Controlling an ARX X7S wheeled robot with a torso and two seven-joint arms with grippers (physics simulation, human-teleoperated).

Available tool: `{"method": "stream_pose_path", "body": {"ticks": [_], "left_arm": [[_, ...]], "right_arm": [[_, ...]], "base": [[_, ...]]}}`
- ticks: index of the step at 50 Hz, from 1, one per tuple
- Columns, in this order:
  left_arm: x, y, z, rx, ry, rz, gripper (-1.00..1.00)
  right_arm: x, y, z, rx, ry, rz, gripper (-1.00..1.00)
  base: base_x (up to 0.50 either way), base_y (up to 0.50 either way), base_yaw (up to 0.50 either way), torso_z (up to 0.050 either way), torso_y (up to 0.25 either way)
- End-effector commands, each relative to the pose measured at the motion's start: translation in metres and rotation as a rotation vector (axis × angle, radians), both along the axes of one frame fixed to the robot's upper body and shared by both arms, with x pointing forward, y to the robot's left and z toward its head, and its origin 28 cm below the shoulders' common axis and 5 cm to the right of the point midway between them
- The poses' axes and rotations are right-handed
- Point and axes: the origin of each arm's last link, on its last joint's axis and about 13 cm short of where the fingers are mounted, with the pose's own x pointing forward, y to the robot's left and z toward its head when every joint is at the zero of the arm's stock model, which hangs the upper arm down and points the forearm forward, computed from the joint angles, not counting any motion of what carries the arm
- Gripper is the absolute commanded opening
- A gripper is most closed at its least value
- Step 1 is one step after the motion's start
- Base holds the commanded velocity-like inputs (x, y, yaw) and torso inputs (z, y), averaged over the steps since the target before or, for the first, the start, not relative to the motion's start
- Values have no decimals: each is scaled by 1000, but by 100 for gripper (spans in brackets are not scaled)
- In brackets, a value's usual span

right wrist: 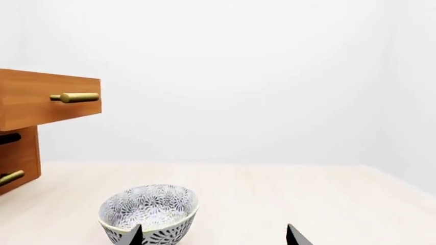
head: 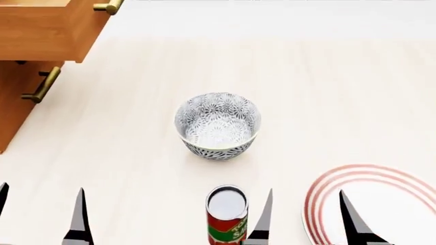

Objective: Put the ketchup in the top drawer of the cabinet.

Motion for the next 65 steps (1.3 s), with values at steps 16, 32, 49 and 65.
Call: {"method": "stream_pose_path", "body": {"ticks": [16,32,49,65], "left_arm": [[0,0,0,0,1,-1,100],[1,0,-2,1,7,-4,100],[1,-1,-2,3,7,-10,100],[3,-2,-3,6,12,-15,100]], "right_arm": [[2,0,-3,-6,8,7,100],[4,0,-7,-25,12,-2,100],[5,0,-10,-28,17,-6,100],[5,-1,-11,-12,10,-11,100]], "base": [[500,0,0,0,0],[120,383,0,0,0],[0,500,0,0,0],[0,435,0,0,0]]}}
